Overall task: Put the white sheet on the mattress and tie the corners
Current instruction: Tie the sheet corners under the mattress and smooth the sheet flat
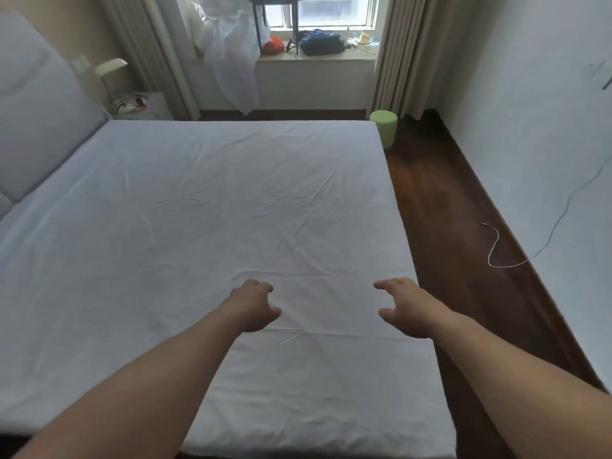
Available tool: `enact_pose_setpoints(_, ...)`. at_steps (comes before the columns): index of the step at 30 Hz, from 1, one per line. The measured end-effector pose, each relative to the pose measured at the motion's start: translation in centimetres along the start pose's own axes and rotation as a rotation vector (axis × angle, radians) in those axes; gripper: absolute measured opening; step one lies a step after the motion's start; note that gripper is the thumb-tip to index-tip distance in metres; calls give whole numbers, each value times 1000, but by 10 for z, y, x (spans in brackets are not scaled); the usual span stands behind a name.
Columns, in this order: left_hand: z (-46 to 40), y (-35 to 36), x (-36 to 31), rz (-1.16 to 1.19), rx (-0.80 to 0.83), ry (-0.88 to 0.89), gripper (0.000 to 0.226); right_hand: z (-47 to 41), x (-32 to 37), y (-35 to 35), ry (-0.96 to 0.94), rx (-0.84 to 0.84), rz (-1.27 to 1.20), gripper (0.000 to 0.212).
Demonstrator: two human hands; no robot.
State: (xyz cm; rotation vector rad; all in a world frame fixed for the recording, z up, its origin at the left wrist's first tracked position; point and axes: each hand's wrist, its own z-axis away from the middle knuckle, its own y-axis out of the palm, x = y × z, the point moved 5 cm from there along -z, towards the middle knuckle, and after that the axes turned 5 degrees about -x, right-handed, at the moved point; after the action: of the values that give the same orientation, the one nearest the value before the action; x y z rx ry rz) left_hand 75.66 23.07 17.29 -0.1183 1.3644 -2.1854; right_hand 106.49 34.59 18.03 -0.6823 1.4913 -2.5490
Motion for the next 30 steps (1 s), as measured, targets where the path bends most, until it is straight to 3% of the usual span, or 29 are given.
enact_pose_setpoints(6, 41, 54, -59, 130, -38, -218, 62, -28, -66, 1, -147, 157, 39, 64)
enact_pose_setpoints(12, 73, 97, -96, 195, 4, -294, 62, -46, -100, 9, -176, 267, 129, 64)
enact_pose_setpoints(22, 64, 143, -60, 166, 74, -415, 58, -54, -95, 82, -253, 369, 192, 57)
enact_pose_setpoints(27, 20, 212, -34, 161, 127, -477, 55, -114, -71, 164, -356, 417, 310, 57)
enact_pose_setpoints(30, -31, 256, -3, 140, 29, -510, 59, -187, -24, 225, -486, 349, 341, 63)
